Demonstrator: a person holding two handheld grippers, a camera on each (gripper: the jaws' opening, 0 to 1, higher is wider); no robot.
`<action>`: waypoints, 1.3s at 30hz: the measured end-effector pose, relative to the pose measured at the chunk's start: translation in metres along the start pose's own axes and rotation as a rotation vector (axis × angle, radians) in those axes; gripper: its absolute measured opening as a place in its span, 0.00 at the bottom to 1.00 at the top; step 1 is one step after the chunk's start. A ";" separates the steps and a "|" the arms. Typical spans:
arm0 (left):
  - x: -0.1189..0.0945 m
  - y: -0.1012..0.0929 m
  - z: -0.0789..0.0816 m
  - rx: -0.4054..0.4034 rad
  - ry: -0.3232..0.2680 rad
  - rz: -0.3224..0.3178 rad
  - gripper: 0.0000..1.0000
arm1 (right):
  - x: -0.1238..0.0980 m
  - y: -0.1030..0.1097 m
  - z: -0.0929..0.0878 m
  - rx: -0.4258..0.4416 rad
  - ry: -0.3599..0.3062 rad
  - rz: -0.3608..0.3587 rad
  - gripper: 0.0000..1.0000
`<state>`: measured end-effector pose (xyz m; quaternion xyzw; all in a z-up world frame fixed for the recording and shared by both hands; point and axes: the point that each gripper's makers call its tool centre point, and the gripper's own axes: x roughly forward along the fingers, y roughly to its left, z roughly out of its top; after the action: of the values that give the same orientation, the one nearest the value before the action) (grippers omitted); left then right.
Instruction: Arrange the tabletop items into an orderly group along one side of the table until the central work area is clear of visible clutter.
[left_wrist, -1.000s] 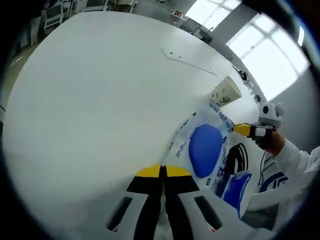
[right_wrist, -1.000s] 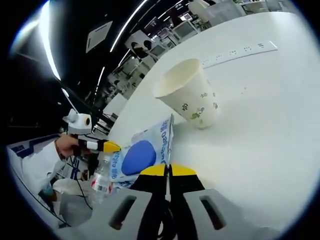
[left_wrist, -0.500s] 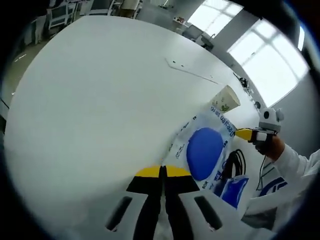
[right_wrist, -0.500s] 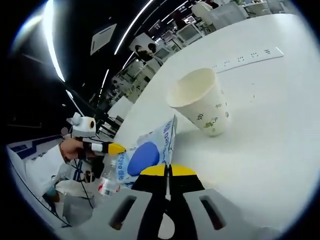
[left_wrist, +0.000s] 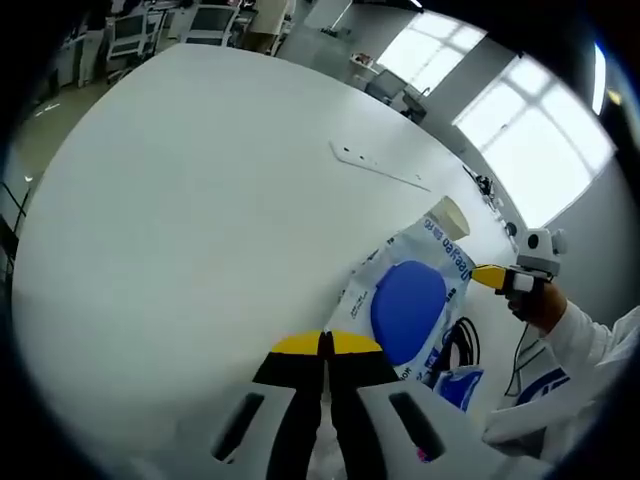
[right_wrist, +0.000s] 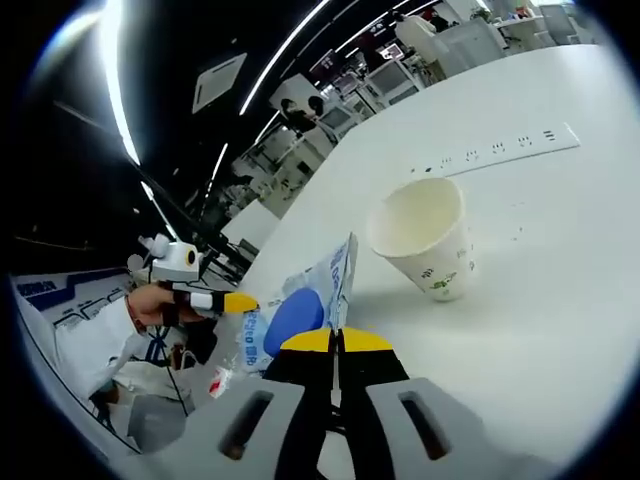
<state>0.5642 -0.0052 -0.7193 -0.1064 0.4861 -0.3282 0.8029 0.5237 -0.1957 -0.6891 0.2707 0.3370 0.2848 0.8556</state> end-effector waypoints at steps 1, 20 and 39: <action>-0.001 -0.001 0.001 -0.002 -0.003 -0.002 0.00 | 0.000 0.001 0.001 -0.004 -0.002 0.001 0.00; -0.026 -0.038 0.027 0.044 -0.102 -0.023 0.00 | -0.027 0.021 0.025 -0.034 -0.062 0.026 0.00; -0.030 -0.105 0.064 0.137 -0.151 -0.079 0.00 | -0.086 0.014 0.053 -0.042 -0.171 0.002 0.00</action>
<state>0.5644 -0.0759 -0.6139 -0.0950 0.3963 -0.3831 0.8289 0.5053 -0.2584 -0.6106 0.2763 0.2565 0.2683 0.8865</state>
